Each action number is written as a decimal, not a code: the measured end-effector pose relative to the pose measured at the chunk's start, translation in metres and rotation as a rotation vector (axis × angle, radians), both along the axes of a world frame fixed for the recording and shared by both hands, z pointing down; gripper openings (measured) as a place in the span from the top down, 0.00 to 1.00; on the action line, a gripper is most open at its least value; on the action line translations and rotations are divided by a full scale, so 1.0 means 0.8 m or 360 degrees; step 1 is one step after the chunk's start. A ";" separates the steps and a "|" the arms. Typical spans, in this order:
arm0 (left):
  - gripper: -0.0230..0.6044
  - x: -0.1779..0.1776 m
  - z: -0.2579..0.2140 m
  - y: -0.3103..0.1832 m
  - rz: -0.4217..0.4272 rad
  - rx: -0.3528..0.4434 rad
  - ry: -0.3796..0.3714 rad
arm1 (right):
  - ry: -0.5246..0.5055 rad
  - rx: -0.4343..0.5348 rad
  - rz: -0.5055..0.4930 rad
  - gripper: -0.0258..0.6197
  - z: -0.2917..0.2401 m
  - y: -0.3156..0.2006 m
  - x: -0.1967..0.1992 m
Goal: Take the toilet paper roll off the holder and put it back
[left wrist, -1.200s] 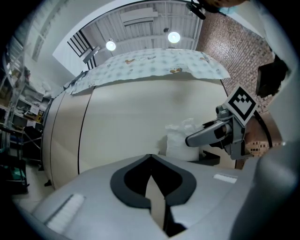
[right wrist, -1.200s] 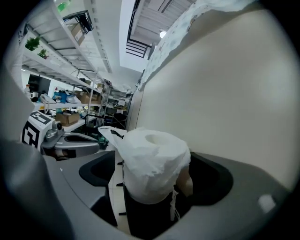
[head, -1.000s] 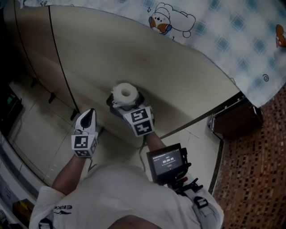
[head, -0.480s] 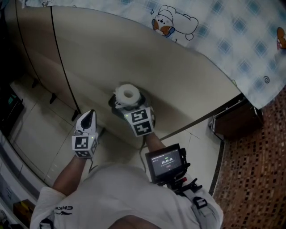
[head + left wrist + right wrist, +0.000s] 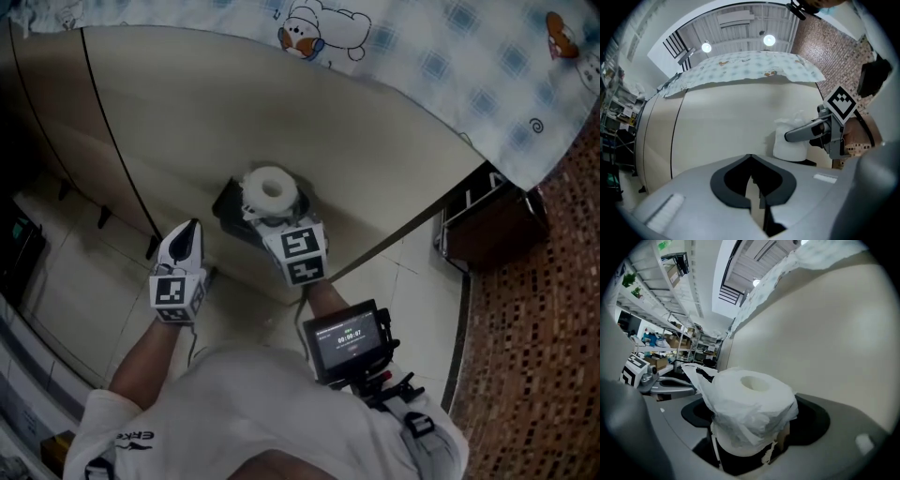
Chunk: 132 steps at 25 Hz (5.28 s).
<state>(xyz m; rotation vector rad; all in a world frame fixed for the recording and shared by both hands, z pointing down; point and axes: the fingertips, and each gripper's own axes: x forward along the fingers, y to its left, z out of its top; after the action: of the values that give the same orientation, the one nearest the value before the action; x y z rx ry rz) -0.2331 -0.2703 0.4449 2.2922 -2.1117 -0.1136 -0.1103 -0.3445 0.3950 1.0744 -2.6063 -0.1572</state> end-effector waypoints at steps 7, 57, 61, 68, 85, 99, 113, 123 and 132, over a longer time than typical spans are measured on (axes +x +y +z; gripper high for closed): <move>0.96 0.046 -0.020 -0.007 0.0129 0.0048 -0.0033 | -0.0068 0.0045 0.0155 0.23 -0.019 0.012 0.064; 0.95 0.060 0.189 -0.054 0.0451 -0.0565 -0.0340 | -0.0175 -0.0467 0.0725 0.24 0.163 0.042 0.214; 0.82 0.069 0.213 -0.059 0.0584 -0.0642 -0.0368 | -0.0174 -0.0494 0.0737 0.24 0.172 0.046 0.215; 0.63 0.088 0.222 -0.069 0.0738 -0.0675 -0.0437 | -0.0172 -0.0513 0.0744 0.24 0.178 0.048 0.220; 0.66 0.099 0.200 -0.054 0.0852 -0.0634 -0.0507 | -0.0387 -0.0571 0.0769 0.24 0.185 0.043 0.225; 0.66 0.099 0.182 -0.006 0.1035 -0.0736 -0.0477 | -0.1666 -0.1023 0.0889 0.24 0.236 0.036 0.247; 0.64 0.104 0.150 0.020 0.1150 -0.0774 -0.0458 | -0.2483 -0.1266 0.0861 0.24 0.255 0.032 0.229; 0.67 0.088 0.151 0.022 0.1161 -0.0772 -0.0448 | -0.2550 -0.1250 0.0837 0.24 0.251 0.023 0.192; 0.67 0.089 0.149 0.023 0.1184 -0.0783 -0.0442 | -0.2556 -0.1219 0.0839 0.24 0.242 0.013 0.179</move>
<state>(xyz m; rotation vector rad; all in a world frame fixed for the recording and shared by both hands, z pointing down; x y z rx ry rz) -0.1616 -0.2520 0.5641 2.6532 -1.0340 0.6785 0.0328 -0.3341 0.5885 1.8083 -2.5466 2.4409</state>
